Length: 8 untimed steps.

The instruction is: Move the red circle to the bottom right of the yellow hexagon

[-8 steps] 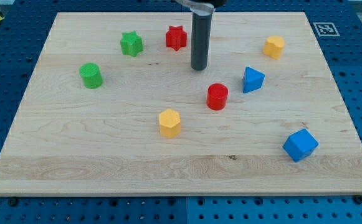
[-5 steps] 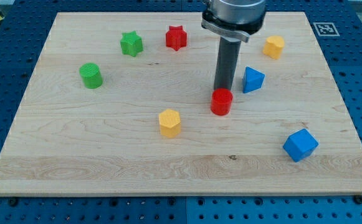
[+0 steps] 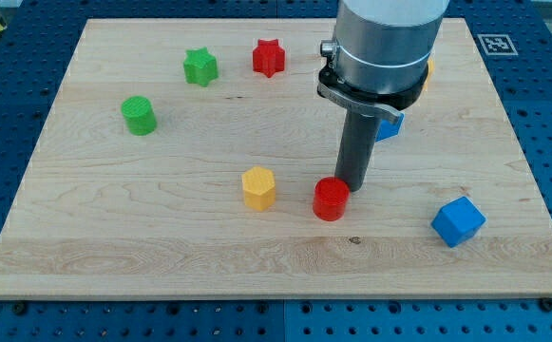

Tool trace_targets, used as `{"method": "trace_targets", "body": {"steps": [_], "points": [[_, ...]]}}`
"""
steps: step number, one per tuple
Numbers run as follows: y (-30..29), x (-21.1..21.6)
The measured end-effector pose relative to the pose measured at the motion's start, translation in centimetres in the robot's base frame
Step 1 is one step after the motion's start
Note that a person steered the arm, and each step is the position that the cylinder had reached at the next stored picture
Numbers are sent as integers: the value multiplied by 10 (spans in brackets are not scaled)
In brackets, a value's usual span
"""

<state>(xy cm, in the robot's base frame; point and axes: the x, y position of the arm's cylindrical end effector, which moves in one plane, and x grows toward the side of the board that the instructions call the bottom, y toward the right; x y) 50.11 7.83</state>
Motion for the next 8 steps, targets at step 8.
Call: {"method": "trace_targets", "body": {"steps": [8], "points": [[-35, 44]]}}
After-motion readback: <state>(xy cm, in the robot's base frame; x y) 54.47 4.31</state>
